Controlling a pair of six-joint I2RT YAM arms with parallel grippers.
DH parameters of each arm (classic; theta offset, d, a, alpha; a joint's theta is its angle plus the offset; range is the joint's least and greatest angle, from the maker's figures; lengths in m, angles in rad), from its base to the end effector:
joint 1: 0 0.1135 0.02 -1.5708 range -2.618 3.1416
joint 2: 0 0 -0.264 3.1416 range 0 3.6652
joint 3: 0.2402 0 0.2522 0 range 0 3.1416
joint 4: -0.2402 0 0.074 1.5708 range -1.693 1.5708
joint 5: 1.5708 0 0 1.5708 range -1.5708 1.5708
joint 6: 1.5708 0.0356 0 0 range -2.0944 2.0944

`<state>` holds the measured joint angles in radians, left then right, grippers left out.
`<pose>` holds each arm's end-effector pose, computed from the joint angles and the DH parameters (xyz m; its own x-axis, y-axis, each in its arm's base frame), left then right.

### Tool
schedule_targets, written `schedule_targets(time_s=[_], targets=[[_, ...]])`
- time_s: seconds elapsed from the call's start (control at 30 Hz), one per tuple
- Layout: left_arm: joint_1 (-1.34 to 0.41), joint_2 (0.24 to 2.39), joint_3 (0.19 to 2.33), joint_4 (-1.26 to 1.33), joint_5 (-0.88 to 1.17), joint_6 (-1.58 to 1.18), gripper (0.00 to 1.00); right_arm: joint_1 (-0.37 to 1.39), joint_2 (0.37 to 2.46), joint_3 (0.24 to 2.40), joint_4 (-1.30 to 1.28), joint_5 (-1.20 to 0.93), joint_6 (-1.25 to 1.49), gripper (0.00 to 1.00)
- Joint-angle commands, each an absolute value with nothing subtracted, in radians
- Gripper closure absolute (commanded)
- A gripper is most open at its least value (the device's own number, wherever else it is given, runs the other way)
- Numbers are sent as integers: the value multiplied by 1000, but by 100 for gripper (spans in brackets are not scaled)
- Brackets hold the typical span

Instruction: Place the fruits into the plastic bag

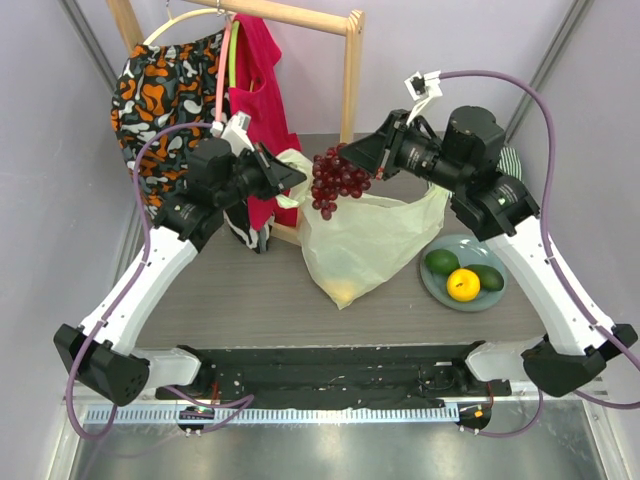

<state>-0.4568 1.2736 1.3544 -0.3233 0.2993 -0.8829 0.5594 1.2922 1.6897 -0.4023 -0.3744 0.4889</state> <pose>0.2528 -0.1360 0.4196 -0.6609 -0.4978 -0.5616 0.2642 0.5462 -0.7949 0.2111 0.1475 0.5170 -0.3811 0.2771 -0.8820 -0.7078 0.5263 0.4712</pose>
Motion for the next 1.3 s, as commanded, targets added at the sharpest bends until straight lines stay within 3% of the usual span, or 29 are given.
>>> schedule_targets(time_s=[0.0, 0.67, 1.27], targets=[[-449, 1250, 1388, -319, 304, -885, 100, 569, 1302, 1707, -302, -336, 459, 99], [-448, 1207, 1344, -331, 288, -893, 100, 568, 1319, 1761, -293, -267, 439, 99], [-446, 1195, 1342, -331, 281, -893, 100, 569, 1240, 1517, -325, -259, 430, 99]])
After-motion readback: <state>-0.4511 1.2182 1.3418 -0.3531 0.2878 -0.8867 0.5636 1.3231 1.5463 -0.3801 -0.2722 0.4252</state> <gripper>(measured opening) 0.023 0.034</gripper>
